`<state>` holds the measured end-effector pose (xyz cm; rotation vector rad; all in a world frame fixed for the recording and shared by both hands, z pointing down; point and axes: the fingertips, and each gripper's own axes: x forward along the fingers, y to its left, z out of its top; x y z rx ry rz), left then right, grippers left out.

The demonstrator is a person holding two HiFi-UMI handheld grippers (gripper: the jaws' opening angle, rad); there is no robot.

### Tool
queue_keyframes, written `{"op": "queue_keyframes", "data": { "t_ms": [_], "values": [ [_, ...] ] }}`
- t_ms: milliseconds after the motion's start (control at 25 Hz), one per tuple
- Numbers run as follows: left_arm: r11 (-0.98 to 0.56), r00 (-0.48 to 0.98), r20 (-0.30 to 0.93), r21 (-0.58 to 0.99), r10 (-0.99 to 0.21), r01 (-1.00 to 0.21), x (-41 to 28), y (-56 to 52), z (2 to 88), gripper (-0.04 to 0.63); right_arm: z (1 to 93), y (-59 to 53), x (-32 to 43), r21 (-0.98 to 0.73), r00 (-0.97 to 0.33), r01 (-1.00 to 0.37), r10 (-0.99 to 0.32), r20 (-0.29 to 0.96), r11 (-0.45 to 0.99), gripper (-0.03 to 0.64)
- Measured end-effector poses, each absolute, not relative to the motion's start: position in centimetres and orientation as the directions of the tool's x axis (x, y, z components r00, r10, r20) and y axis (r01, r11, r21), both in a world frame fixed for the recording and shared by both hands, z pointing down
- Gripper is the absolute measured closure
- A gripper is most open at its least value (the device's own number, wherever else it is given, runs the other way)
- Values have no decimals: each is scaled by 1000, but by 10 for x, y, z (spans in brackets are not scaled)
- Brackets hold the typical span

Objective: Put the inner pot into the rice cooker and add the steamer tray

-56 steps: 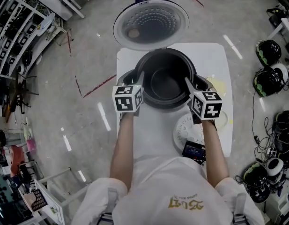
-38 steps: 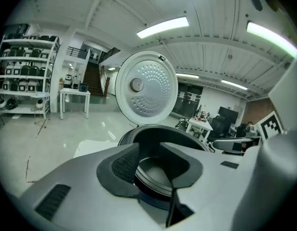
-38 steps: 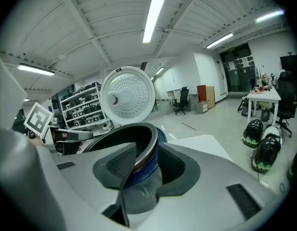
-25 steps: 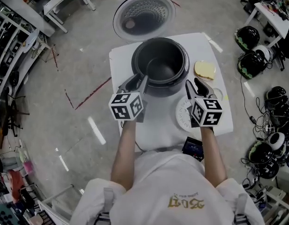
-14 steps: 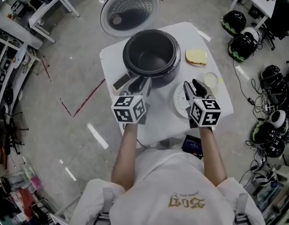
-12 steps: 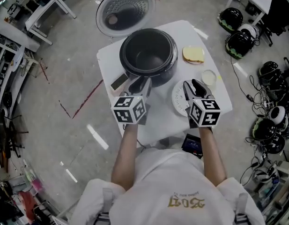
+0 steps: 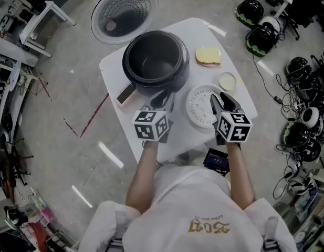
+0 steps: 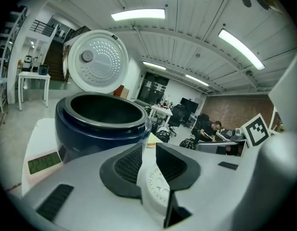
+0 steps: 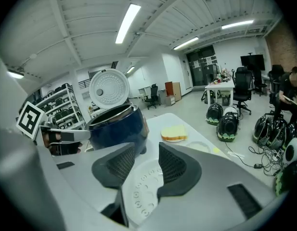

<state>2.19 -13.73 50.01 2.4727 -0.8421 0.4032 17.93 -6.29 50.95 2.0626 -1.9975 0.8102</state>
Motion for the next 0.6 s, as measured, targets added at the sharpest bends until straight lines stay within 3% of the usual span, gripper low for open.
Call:
{"op": "queue_keyframes", "data": {
  "t_ms": [200,600],
  "values": [
    [-678,755,485,372,-441,-634,34,-127,532,531,542,-47,201,-251,-17,-958,-841,541,-142,449],
    [-672,706,635,378,-312,-637,62,-109,616,488,613,-16,238,-222,7,-953,-751,661,-204,446]
  ]
}}
